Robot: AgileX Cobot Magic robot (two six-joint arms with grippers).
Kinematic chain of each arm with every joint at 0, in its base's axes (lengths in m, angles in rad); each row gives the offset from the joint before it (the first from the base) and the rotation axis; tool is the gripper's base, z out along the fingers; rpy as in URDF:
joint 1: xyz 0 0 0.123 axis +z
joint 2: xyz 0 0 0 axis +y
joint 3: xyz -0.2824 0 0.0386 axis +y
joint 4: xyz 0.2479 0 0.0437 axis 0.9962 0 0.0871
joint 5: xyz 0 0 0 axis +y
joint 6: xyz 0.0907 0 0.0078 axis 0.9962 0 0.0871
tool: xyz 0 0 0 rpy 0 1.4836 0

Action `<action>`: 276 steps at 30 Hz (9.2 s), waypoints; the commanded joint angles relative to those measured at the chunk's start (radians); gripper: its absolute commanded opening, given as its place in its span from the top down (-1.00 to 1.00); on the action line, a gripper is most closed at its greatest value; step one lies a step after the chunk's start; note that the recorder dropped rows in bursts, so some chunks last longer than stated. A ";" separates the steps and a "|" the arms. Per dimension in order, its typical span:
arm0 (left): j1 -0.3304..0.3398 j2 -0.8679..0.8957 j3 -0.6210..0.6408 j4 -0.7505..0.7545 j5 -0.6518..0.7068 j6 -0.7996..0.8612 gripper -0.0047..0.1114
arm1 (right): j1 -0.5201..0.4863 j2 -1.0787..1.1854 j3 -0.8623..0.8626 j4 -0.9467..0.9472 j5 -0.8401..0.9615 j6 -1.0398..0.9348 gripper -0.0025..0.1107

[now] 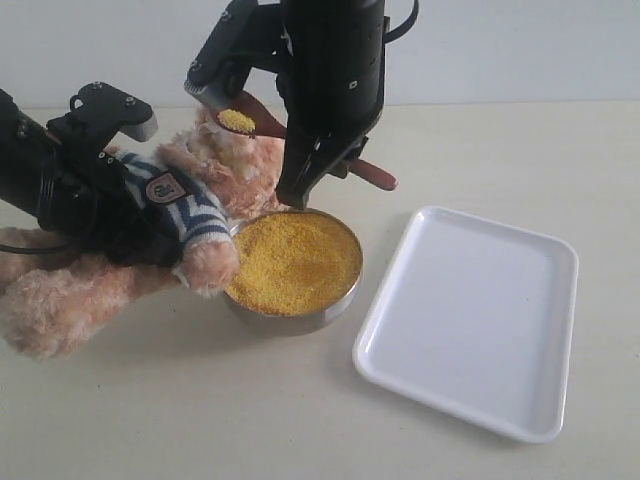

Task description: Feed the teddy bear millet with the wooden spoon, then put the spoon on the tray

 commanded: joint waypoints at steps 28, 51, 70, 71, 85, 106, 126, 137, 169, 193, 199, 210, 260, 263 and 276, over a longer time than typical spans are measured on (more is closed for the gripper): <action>-0.008 -0.003 -0.007 -0.005 0.010 0.007 0.85 | 0.027 0.174 -0.186 -0.101 0.001 0.130 0.96; -0.008 -0.003 -0.007 -0.013 -0.005 0.007 0.85 | 0.087 0.218 -0.186 -0.295 0.001 0.150 0.96; -0.008 -0.003 -0.007 -0.013 -0.027 0.003 0.85 | 0.088 0.218 -0.186 -0.377 0.001 0.158 0.96; -0.008 -0.003 -0.007 -0.013 -0.027 0.003 0.85 | 0.093 0.218 -0.186 -0.379 0.001 0.153 0.96; -0.008 -0.003 -0.007 -0.013 -0.032 0.000 0.85 | 0.127 0.205 -0.186 -0.485 0.001 0.150 0.96; -0.008 -0.003 -0.007 -0.013 -0.040 0.000 0.85 | 0.131 0.148 -0.182 -0.460 0.001 0.096 0.96; -0.008 -0.003 -0.007 -0.013 -0.041 -0.011 0.85 | 0.131 0.148 -0.182 -0.565 0.001 0.113 0.96; -0.006 -0.016 -0.009 -0.013 -0.041 -0.023 0.85 | 0.129 0.114 -0.182 -0.410 0.001 0.142 0.96; 0.071 -0.032 -0.009 -0.005 -0.036 -0.053 0.85 | -0.113 0.087 -0.182 0.118 0.001 0.165 0.96; 0.190 -0.025 -0.015 -0.081 -0.130 -0.185 0.85 | -0.113 -0.063 0.053 0.171 0.001 0.192 0.96; 0.190 -0.003 -0.012 -0.096 -0.165 -0.194 0.85 | -0.113 -0.086 0.113 0.183 0.001 0.233 0.96; 0.190 0.077 -0.012 -0.107 -0.200 -0.195 0.85 | -0.113 -0.165 0.196 0.183 0.001 0.330 0.96; 0.188 0.205 0.080 -0.554 -0.230 0.243 0.85 | -0.113 -0.319 0.514 0.180 -0.156 0.473 0.96; 0.188 0.205 0.080 -0.552 -0.230 0.243 0.85 | -0.113 -0.319 0.514 0.180 -0.150 0.473 0.96; 0.188 0.205 0.105 -0.552 -0.241 0.243 0.85 | -0.113 -0.319 0.514 0.180 -0.136 0.471 0.96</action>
